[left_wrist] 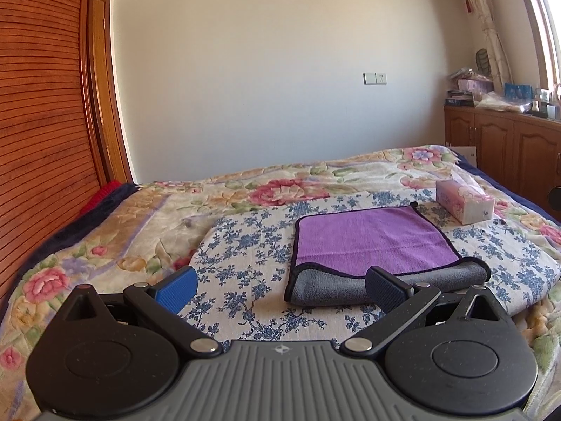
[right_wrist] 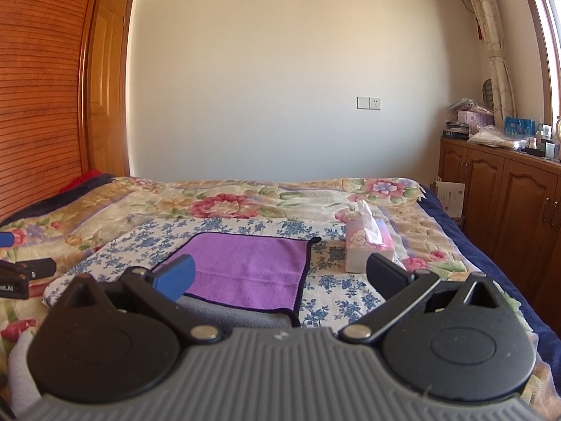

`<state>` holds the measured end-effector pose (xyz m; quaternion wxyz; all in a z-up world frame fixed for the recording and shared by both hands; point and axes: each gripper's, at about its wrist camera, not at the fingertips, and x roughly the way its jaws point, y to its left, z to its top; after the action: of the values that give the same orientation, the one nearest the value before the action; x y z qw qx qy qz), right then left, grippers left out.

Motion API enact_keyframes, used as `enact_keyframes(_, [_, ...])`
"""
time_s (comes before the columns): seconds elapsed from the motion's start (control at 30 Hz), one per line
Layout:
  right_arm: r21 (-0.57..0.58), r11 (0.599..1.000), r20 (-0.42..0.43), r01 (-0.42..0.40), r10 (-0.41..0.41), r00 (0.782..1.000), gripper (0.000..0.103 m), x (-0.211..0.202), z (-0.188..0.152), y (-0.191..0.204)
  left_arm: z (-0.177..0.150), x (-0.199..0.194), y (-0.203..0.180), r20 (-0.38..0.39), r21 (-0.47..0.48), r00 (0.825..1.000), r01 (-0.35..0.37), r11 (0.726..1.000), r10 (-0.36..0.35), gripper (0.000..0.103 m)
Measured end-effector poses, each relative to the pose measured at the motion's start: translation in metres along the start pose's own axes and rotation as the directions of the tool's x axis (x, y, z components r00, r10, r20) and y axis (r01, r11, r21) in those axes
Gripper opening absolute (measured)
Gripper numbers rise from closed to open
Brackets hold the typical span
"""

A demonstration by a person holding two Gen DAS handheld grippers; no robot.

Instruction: Fold towel

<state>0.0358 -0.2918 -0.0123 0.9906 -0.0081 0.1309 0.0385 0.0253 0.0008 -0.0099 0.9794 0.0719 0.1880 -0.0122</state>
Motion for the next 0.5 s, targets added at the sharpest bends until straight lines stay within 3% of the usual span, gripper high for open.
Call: enact_keyframes(0.5, [-0.015,1.0,-0.049,-0.018,0.017,0.999,0.103,0.02,-0.001,0.005,0.001,0.024,-0.005,-0.04,0.038,0.999,0.006,0.999,-0.004,0.103])
